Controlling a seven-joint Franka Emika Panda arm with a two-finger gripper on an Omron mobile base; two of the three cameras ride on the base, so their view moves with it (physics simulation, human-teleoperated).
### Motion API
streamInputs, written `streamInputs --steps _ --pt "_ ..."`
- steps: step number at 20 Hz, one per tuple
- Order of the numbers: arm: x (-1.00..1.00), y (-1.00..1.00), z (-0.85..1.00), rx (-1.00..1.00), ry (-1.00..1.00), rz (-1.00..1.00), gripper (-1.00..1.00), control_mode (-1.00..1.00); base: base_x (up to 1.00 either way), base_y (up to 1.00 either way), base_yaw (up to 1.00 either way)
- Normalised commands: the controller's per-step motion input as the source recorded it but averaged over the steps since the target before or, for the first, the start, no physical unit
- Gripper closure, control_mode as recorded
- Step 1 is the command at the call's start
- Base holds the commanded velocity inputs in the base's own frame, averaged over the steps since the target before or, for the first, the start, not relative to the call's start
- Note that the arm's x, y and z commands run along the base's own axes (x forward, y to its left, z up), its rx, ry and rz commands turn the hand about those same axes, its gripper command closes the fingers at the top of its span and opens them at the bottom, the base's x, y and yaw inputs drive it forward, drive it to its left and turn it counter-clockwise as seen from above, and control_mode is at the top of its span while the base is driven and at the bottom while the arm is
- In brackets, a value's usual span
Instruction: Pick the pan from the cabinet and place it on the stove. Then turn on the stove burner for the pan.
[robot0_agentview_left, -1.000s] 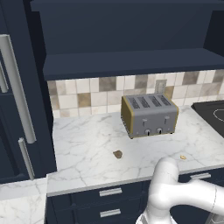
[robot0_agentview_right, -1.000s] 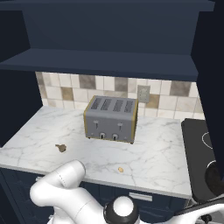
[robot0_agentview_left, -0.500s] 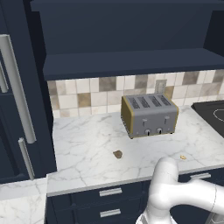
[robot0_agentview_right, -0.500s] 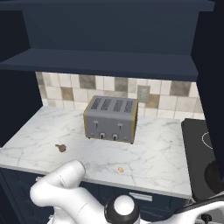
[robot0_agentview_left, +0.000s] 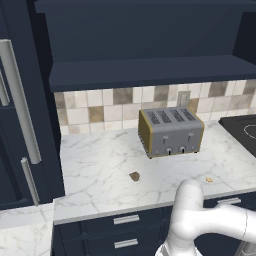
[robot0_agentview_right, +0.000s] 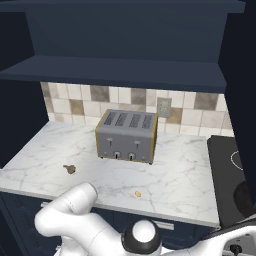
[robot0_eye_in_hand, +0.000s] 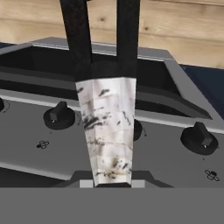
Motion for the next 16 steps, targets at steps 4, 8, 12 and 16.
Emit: streamInputs --steps 4,8,12,16 --pt "0.15 -0.16 0.0 0.02 0.01 0.0 1.0 -1.0 0.0 0.0 0.0" --pt "0.16 -0.13 0.0 0.01 0.02 0.0 1.0 -1.0 0.0 0.0 0.0" --pt "0.09 -0.05 -0.05 0.0 0.01 0.0 1.0 -1.0 0.0 0.0 0.0" --pt "0.02 -0.01 -0.05 0.0 0.0 0.0 1.0 -1.0 0.0 0.0 0.0"
